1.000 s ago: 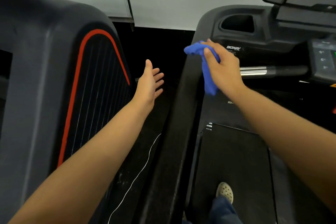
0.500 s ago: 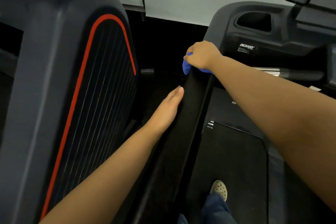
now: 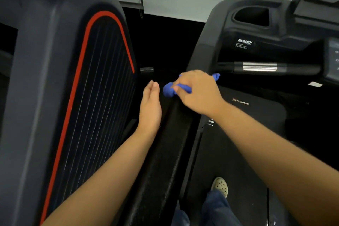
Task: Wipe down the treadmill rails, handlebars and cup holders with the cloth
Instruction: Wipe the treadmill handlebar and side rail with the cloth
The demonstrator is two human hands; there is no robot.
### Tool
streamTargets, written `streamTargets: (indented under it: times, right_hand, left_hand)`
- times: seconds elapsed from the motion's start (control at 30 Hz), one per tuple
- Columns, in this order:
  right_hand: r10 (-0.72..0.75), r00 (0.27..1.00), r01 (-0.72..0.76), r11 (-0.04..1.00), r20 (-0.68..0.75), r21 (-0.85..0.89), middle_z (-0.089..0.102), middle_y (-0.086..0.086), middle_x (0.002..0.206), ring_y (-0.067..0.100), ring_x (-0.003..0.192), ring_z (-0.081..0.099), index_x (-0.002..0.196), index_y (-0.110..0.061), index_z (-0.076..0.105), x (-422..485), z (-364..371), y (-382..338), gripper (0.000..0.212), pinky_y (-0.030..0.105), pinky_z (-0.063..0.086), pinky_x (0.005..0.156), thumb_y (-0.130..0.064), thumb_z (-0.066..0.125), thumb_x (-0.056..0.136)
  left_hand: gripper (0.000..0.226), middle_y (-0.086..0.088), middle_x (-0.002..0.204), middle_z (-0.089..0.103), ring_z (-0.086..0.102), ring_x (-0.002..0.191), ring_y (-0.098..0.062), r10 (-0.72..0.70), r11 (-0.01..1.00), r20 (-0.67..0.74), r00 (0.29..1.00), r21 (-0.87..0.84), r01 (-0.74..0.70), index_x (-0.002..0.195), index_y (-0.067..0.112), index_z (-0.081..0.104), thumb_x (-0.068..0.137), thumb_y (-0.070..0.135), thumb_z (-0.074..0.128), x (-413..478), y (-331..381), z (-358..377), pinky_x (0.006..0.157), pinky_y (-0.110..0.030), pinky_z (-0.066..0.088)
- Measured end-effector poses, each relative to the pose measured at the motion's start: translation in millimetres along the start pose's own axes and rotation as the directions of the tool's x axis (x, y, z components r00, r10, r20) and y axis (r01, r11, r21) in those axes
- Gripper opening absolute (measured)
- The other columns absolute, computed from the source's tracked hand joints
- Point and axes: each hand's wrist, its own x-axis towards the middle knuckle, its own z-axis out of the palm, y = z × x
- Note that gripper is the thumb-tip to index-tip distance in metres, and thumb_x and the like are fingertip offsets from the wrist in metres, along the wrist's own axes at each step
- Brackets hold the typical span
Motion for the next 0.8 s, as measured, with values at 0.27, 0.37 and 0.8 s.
streamTargets:
  times: [0.27, 0.37, 0.8]
  right_hand:
    - [-0.143, 0.988, 0.154, 0.924, -0.058, 0.351, 0.069, -0.010, 0.107, 0.012, 0.113, 0.057, 0.095, -0.020, 0.073, -65, 2, -21, 0.025, 0.040, 0.037, 0.102, -0.026, 0.053, 0.081]
    - [-0.038, 0.991, 0.108, 0.803, -0.130, 0.586, 0.051, 0.002, 0.134, 0.013, 0.128, 0.044, 0.112, -0.011, 0.059, -75, 1, -17, 0.033, 0.039, 0.031, 0.109, -0.024, 0.059, 0.081]
    - [0.697, 0.716, -0.193, 0.133, 0.047, 0.972, 0.069, 0.003, 0.110, 0.019, 0.107, 0.063, 0.111, -0.015, 0.064, -122, 30, -22, 0.027, 0.036, 0.050, 0.094, -0.031, 0.056, 0.091]
  left_hand:
    - [0.032, 0.013, 0.115, 0.066, 0.055, 0.114, 0.002, 0.321, 0.937, 0.060, 0.945, 0.125, -0.326, 0.122, 0.026, 0.061, 0.099, 0.035, 0.039, -22, 43, 1, 0.100, -0.022, 0.040]
    - [0.043, 0.012, 0.121, 0.063, 0.054, 0.115, 0.005, 0.300, 0.923, 0.214, 0.930, 0.183, -0.340, 0.127, 0.027, 0.057, 0.092, 0.047, 0.041, -46, 54, 1, 0.098, -0.013, 0.041]
    - [0.052, 0.014, 0.156, -0.019, -0.025, 0.140, -0.019, 0.118, 0.060, 0.643, 0.757, 0.756, -0.652, 0.144, 0.050, 0.002, 0.096, 0.046, 0.022, -70, 48, 28, 0.114, -0.052, -0.005]
